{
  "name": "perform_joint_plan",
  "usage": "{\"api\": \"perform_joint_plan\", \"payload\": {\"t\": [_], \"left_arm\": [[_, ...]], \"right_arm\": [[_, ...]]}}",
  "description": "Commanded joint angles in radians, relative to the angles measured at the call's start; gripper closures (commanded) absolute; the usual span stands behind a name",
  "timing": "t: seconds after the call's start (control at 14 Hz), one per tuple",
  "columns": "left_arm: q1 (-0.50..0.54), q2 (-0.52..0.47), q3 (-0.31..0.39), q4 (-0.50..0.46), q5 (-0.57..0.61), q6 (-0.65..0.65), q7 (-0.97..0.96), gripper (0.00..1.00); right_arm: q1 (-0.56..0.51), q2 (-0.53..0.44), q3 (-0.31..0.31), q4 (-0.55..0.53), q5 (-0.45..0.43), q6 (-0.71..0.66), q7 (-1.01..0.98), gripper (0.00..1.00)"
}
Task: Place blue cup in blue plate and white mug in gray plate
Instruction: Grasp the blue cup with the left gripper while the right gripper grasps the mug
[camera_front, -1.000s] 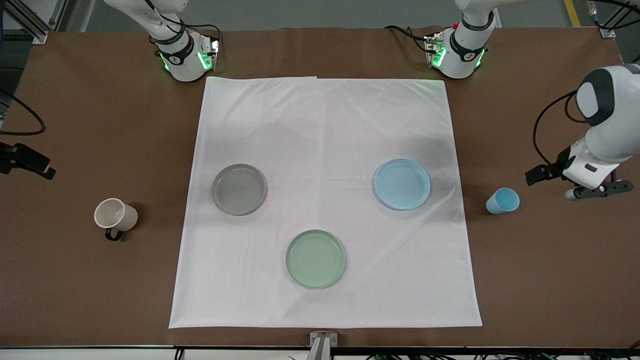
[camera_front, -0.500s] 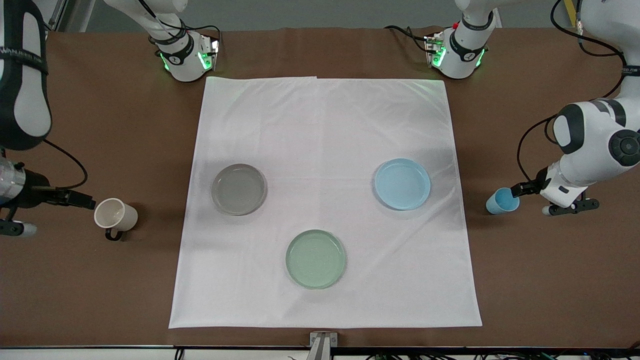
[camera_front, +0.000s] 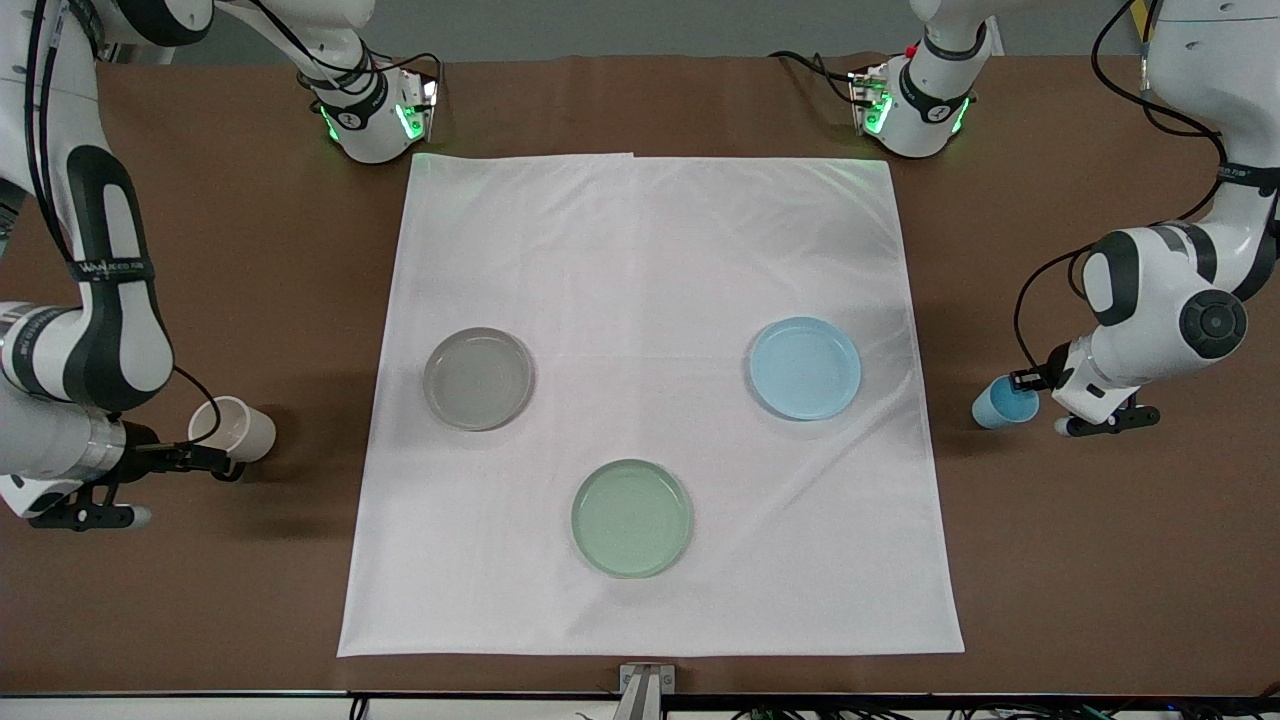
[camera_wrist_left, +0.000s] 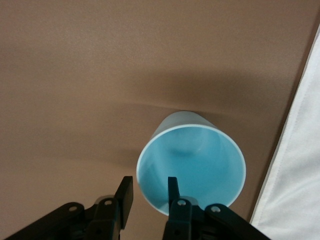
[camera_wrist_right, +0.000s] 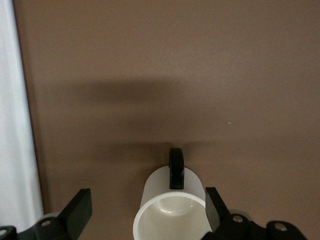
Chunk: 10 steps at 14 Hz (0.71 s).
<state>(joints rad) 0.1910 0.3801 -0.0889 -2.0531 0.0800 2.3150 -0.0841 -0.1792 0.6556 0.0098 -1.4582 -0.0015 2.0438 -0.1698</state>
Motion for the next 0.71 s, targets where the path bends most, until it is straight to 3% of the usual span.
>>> {"api": "perform_joint_plan", "payload": {"t": [0.0, 0.07, 0.21, 0.43, 0.64], "left_arm": [[-0.004, 0.002, -0.011, 0.005, 0.017, 0.007, -0.008, 0.93], [-0.002, -0.009, -0.012, 0.008, 0.017, -0.003, 0.000, 0.99], [-0.004, -0.061, -0.029, 0.010, 0.015, -0.023, -0.011, 0.99], [-0.002, -0.130, -0.145, 0.014, 0.006, -0.117, -0.162, 0.99], [-0.004, -0.121, -0.296, 0.013, 0.006, -0.131, -0.417, 1.00]], "right_arm": [[-0.011, 0.030, 0.010, 0.016, -0.018, 0.015, -0.019, 0.00], [-0.013, 0.044, 0.010, 0.016, -0.018, 0.015, -0.020, 0.00], [-0.017, 0.065, 0.007, 0.018, -0.020, 0.015, -0.022, 0.00], [-0.029, 0.085, 0.007, 0.021, -0.074, 0.018, -0.022, 0.02], [-0.035, 0.105, 0.007, 0.021, -0.095, 0.062, -0.023, 0.08]]}}
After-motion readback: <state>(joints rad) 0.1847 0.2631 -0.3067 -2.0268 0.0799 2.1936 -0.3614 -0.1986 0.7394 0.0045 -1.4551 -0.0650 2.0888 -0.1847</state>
